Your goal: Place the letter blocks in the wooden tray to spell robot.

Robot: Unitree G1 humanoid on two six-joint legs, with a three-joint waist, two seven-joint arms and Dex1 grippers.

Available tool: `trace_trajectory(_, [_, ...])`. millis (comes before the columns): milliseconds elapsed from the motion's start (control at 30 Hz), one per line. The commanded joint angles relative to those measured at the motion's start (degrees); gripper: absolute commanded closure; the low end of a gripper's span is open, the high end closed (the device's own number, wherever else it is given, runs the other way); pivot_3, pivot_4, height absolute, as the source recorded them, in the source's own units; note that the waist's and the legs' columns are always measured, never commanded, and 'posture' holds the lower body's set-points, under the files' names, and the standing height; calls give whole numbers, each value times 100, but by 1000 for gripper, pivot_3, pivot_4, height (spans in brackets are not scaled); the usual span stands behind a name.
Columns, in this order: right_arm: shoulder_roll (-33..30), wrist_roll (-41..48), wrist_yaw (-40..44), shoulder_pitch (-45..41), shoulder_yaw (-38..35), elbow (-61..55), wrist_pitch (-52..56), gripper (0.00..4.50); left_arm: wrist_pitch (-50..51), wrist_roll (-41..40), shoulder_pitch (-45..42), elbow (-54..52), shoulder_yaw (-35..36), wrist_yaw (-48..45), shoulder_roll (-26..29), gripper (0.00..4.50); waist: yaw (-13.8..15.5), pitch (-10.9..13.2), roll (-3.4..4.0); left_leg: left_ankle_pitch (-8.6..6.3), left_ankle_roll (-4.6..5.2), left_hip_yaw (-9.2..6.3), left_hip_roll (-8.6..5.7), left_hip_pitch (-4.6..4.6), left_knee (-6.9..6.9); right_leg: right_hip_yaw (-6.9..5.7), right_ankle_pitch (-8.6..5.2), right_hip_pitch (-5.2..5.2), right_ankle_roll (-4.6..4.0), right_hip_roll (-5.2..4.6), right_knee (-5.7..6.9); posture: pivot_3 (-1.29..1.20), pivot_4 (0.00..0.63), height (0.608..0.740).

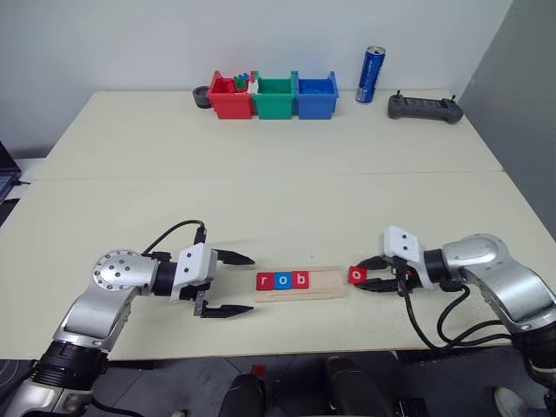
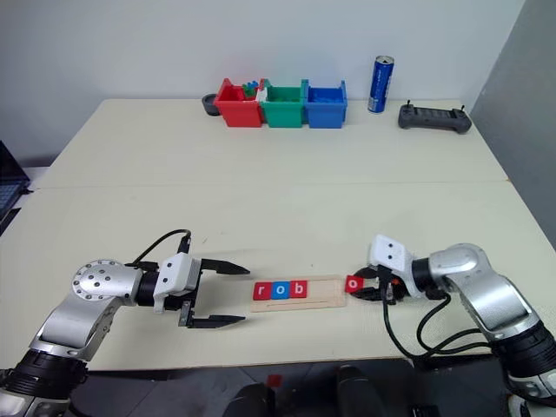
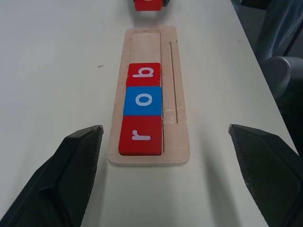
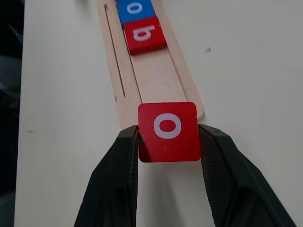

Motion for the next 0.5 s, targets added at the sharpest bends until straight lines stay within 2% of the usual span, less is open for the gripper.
trace_trajectory(33, [125,-136,-126,-252,261,-353,93,3049,-149,-1,-8,78,120,-45,59,0,5,0,0,0,0,0,0,0,0,0,0,0,0,0,0,0,150,740])
trace_trajectory(500, [737,-740,-282,-820,1081,44,-139,3049,-176,-11,25,-6,106,3,73,0,17,0,0,0,0,-2,0,-1,0,-3,1,-1,-2,-1,1,0,150,740])
